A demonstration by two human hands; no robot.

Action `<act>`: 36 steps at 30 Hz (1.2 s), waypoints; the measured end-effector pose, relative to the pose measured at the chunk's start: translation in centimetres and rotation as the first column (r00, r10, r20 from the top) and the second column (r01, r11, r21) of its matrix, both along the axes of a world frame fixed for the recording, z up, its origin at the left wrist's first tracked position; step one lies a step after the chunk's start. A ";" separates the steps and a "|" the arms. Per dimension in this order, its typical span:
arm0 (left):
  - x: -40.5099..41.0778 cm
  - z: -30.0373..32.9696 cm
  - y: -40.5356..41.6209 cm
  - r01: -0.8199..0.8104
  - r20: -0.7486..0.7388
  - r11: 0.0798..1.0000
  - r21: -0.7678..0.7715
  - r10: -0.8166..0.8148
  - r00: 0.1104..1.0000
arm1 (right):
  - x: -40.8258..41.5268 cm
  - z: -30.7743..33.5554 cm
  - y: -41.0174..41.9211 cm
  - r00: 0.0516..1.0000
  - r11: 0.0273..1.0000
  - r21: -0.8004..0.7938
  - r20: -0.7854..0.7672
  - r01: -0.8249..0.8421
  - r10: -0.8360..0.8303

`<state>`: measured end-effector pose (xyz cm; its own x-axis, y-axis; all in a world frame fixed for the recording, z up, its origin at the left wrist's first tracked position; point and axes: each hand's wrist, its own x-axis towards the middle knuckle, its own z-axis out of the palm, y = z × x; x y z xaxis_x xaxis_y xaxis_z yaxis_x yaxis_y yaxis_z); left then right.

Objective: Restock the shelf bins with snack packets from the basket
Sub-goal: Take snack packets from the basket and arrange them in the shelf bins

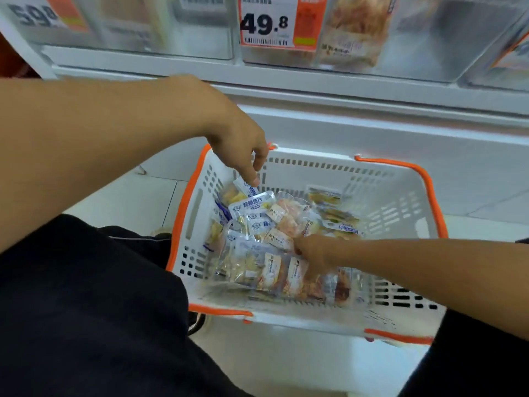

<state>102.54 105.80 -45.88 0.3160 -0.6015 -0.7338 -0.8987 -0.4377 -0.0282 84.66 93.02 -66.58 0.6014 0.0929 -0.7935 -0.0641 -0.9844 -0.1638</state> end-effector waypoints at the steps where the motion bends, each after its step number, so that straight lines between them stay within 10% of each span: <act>1: -0.1 -0.1 0.1 0.005 0.002 1.000 0.002 -0.005 1.000 | -0.4 -0.8 0.2 0.999 1.000 0.002 0.038 0.026 -0.026; 10: 0.1 0.3 0.9 -0.064 -0.033 0.998 0.016 0.064 0.997 | 0.2 -1.5 -0.3 0.996 0.999 0.044 -0.082 -0.027 0.030; 18: -1.1 1.7 -0.6 -0.229 -0.334 0.965 -0.128 0.176 0.926 | 6.6 15.4 -4.1 0.976 0.801 0.558 -0.137 0.217 -0.169; 21: -1.7 3.0 -1.9 -0.508 -0.677 0.812 -0.287 0.203 0.708 | 7.7 23.3 -6.1 0.949 0.685 0.689 -0.012 0.236 -0.315; 28: -1.6 7.0 -4.6 -0.903 -0.910 0.159 -0.399 0.050 0.411 | 4.6 32.0 -14.1 0.720 0.491 0.819 0.145 0.298 -0.679; 31: -2.1 7.7 -5.4 -0.908 -0.908 -0.039 -0.418 -0.018 0.418 | 4.8 32.4 -14.8 0.687 0.326 0.877 -0.006 0.352 -0.727; 36: -2.7 8.1 -6.2 -0.863 -0.868 -0.111 -0.493 -0.008 0.497 | 5.1 31.3 -15.0 0.644 0.323 0.885 0.035 0.335 -0.764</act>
